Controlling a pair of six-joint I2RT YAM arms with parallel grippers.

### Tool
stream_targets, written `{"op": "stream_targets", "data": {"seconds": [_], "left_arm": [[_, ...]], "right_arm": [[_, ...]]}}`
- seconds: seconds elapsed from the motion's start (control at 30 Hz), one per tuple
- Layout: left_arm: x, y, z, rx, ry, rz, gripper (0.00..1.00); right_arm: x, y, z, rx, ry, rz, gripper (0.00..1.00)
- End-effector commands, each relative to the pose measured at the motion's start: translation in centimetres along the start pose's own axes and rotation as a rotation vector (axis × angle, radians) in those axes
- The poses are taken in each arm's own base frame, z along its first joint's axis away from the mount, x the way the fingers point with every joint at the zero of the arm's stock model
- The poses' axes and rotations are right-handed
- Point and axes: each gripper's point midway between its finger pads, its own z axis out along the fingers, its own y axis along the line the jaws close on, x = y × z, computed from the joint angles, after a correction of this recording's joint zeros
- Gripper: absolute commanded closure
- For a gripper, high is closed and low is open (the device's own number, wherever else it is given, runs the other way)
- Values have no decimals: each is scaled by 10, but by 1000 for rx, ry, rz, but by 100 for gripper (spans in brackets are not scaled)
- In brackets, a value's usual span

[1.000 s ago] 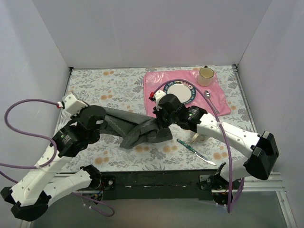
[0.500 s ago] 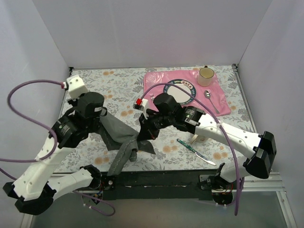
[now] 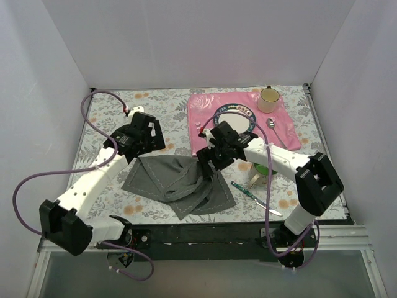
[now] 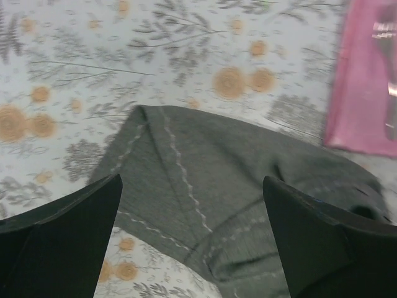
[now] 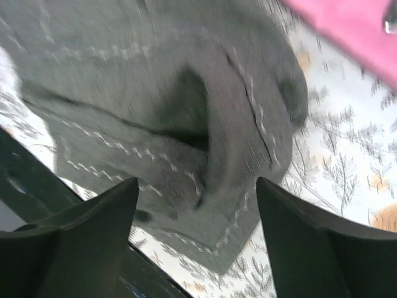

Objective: Fold the napkin, place the utensils inside, and roll it up
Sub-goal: Flatten the napkin out

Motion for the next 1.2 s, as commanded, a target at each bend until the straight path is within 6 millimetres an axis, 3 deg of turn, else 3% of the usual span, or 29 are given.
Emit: {"op": "stream_targets", "data": {"seconds": [0.0, 0.03, 0.07, 0.13, 0.17, 0.33, 0.4, 0.47, 0.6, 0.63, 0.7, 0.73, 0.83, 1.03, 1.17], "left_arm": [[5, -56, -65, 478, 56, -14, 3], [16, -61, -64, 514, 85, -20, 5], [49, -63, -57, 545, 173, -6, 5], [73, -71, -53, 581, 226, -28, 7], [98, -75, -51, 578, 271, 1, 8], [142, -98, -43, 475, 298, 30, 13], [152, -94, -36, 420, 297, 14, 21], [149, -92, -31, 389, 256, -35, 25], [147, -82, -26, 346, 211, -87, 31], [149, -78, -23, 330, 208, -92, 31], [151, -73, -19, 309, 195, -93, 29], [152, -74, -17, 309, 194, -85, 22], [164, -72, -6, 261, 228, -56, 17], [174, -68, 10, 211, 227, -30, 20], [186, -63, 19, 184, 246, -11, 29]], "right_arm": [[8, -6, -34, 85, -60, -98, 9], [17, -7, -37, 79, -69, -104, 6], [21, -8, -36, 80, -74, -104, 6], [35, -18, -33, 115, -66, -95, 6], [39, -23, -32, 137, -58, -87, 6], [58, -34, -27, 186, -45, -20, 14], [66, -33, -22, 192, -42, 15, 22], [73, -34, -19, 229, -38, 7, 25], [84, -41, -14, 293, -24, 32, 38], [87, -42, -11, 297, -14, 29, 45], [94, -44, -7, 313, 0, 31, 48], [101, -44, -3, 328, 14, 26, 49], [110, -47, 4, 370, 42, 8, 46], [120, -50, 14, 422, 75, -17, 43], [125, -52, 17, 438, 73, -6, 43]]}}
